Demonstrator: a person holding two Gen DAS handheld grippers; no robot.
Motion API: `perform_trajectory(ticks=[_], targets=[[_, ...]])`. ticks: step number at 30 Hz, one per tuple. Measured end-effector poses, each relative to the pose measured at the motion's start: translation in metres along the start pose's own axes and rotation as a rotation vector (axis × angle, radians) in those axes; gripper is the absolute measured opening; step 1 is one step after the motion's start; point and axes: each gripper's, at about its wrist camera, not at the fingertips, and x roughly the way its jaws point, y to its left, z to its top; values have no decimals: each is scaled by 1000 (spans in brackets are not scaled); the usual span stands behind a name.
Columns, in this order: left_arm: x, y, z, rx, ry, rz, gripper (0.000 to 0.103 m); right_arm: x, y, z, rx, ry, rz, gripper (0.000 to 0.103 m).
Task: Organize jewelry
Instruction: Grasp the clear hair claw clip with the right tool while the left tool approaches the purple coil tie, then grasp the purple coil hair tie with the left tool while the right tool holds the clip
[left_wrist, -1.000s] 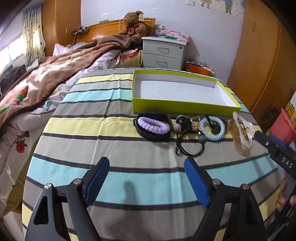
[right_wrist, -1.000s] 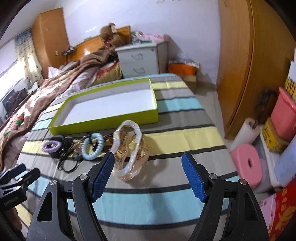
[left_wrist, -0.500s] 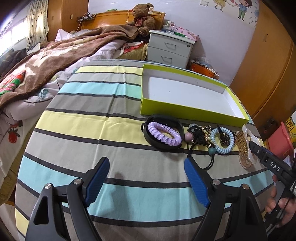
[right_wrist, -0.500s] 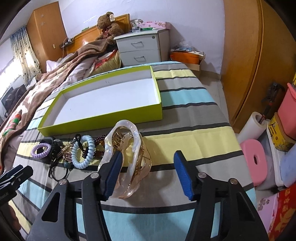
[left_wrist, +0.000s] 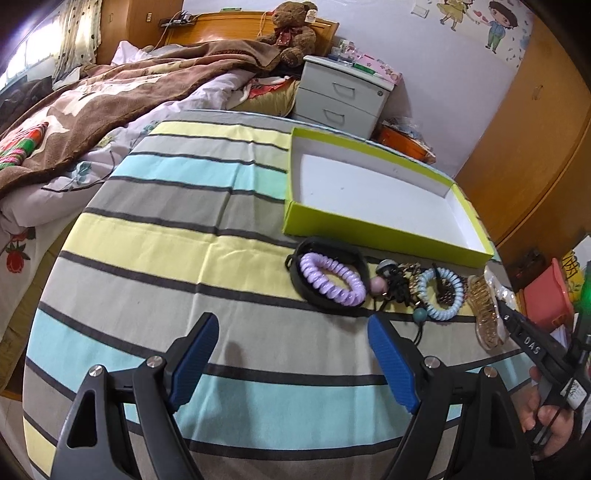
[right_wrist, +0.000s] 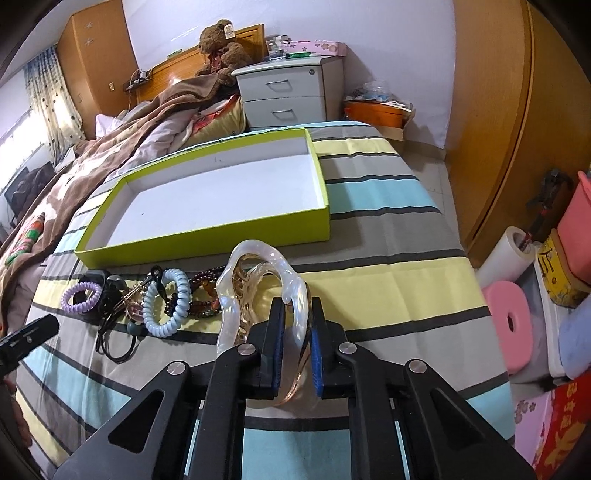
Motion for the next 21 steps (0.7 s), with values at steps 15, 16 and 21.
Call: perform_trajectory(ticks=[15,16,21], targets=[[22,-6,22,-66,40,25,69,-16,-12,-5,19,-42,2,13],[24,-5,22,-75,41,26,69,-16,-12,-5,20,-44,4,13],[29,-8,21,-66,53,73,58,-16,-13,-6,24,-44,8,13]])
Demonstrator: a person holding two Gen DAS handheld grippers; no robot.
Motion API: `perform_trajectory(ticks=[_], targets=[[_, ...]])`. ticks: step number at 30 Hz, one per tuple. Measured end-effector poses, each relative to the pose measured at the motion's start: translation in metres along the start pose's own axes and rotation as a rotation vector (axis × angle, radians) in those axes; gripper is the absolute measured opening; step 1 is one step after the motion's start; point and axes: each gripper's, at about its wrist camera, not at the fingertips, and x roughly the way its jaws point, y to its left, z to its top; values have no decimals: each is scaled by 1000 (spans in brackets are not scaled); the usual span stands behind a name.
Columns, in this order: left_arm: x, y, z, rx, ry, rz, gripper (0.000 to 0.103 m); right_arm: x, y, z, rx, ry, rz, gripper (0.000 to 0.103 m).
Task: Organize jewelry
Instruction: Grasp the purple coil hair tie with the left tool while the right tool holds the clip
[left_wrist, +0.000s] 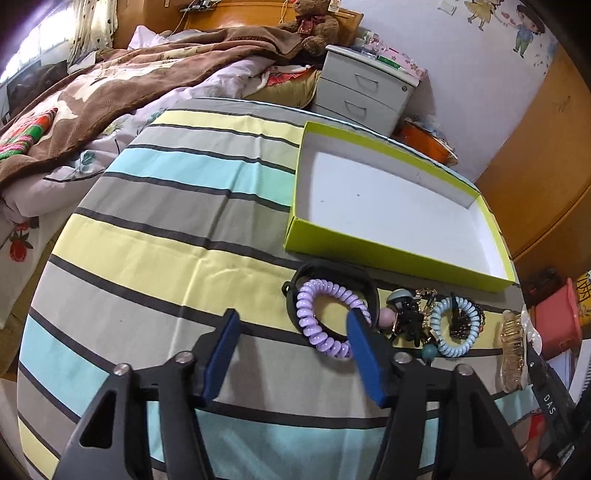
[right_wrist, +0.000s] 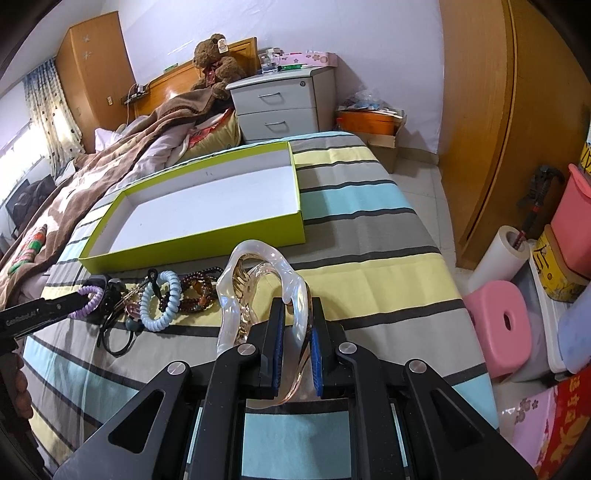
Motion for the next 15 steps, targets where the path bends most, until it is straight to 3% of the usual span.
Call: perform_trajectory(ticks=[4,9,15], targets=[[2,-2,0,9,1,17,46,0,0,0,2,2,4,13],[1,-9,-2,37,-10,5,23,0,-1,-1,3,0,1,13],[-4,-8,-1,42,-34,6,11,0,-1,-2,3,-1,1,13]])
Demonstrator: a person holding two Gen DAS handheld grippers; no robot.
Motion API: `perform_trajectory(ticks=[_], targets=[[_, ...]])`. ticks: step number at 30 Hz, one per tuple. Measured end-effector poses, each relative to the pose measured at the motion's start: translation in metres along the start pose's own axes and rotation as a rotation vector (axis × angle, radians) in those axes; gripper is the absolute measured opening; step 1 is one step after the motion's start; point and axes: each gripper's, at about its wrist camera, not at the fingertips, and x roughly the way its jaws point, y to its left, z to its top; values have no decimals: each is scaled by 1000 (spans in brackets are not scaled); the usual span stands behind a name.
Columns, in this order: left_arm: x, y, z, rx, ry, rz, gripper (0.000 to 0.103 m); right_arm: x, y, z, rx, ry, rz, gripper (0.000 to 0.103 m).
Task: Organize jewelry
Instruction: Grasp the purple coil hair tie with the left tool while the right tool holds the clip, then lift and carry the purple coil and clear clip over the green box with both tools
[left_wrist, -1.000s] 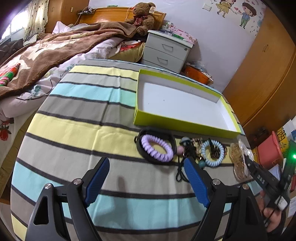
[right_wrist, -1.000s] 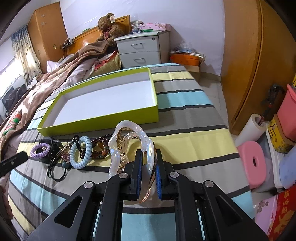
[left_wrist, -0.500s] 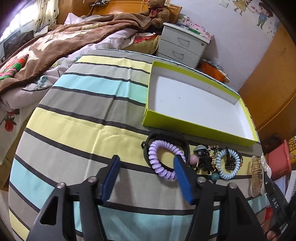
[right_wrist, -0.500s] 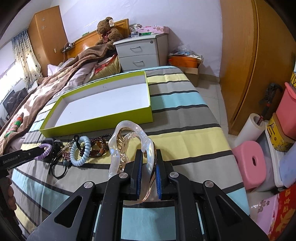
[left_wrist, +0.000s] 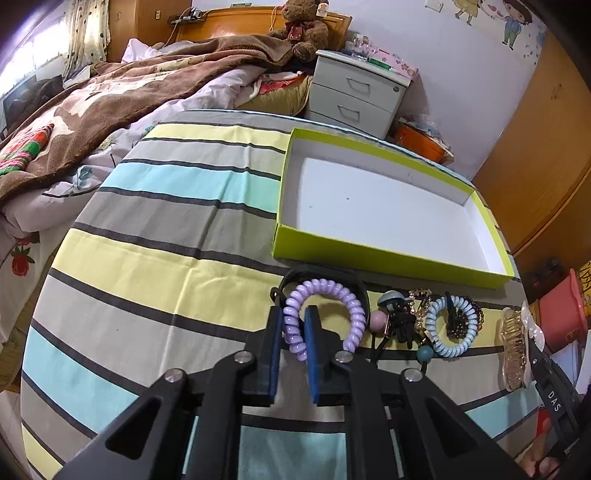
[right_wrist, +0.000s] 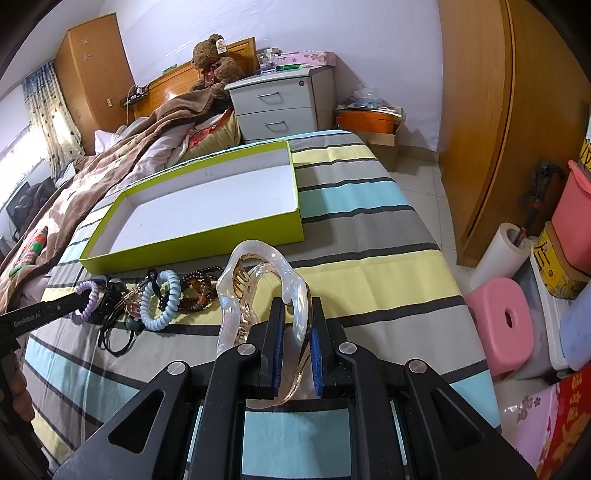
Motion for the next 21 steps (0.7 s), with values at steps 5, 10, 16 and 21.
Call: perform_trajectory(ticks=[5,10,16,21], targets=[[-5,1,0,1,-15,-9,11,-2,-1,0,1,-7,-1,13],[-11,0,-1,10,-32,-18,11,-8,1,0,-2,-17,1,13],[-20,-1,-1,17,-45,-29,11,-16,2,0,-2,-34,1,13],[-27,0,-3,20,-57,-38,10,-22,4,0,-7,-46,5,13]])
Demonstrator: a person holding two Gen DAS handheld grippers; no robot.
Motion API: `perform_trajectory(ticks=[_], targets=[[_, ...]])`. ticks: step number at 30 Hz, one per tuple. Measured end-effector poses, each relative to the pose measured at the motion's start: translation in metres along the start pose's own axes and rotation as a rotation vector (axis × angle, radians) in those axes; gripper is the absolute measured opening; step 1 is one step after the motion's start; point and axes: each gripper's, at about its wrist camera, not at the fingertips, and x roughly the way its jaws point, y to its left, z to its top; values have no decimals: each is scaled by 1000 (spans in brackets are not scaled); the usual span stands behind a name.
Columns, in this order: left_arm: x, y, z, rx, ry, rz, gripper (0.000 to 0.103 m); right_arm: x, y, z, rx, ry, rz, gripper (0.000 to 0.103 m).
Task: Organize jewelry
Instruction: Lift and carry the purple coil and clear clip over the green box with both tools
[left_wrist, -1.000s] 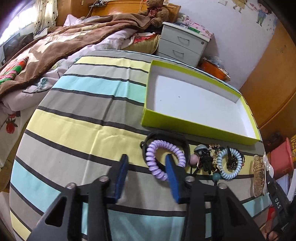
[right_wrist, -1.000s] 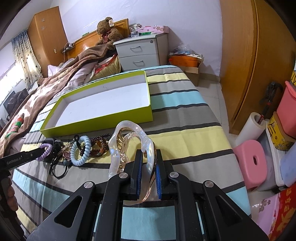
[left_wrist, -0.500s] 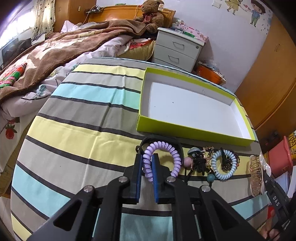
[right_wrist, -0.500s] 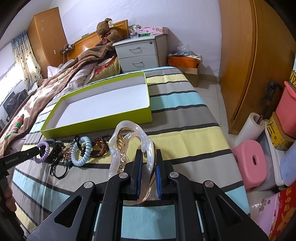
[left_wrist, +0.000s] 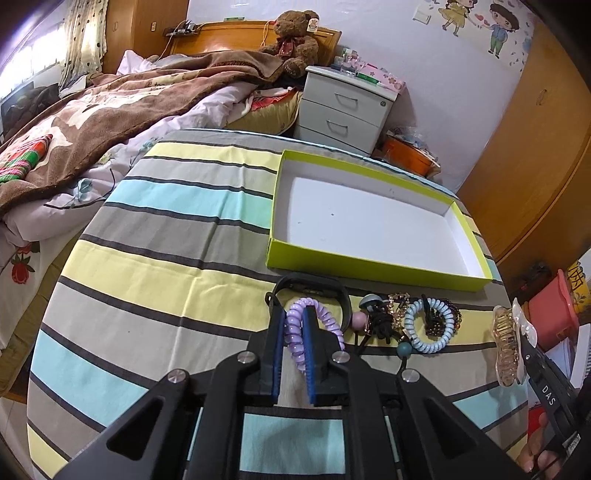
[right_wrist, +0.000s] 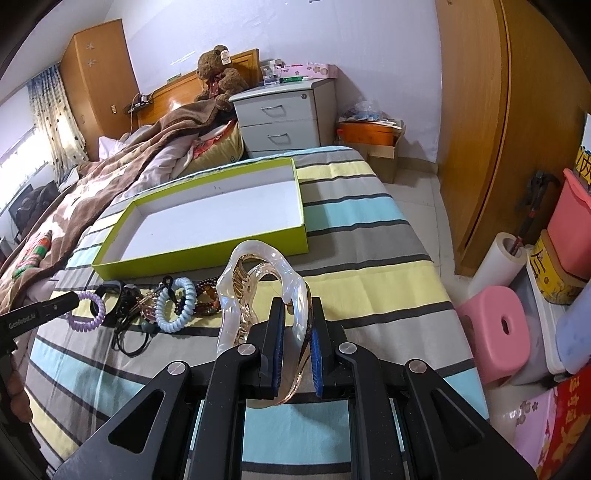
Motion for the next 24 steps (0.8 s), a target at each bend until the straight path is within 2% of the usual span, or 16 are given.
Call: perform_trajectory(ticks=[6,9,16,19,24], targets=[[-4,0,-7,16,9,-12,10,-5,1,-1,-2,-9,3,13],[3,4,-15,30,40,17,10,-4,4,-3,-5,-7,7,13],[13,7,-26,23,83,27,11,-6,6,-6,-12,-7,7,13],[19,5,-29,54,99,55,19,-6,6,-6,-11,-9,9,13],[21,-4,-31,116,71,95,27,-7,6,-5,-12,-7,9,13]])
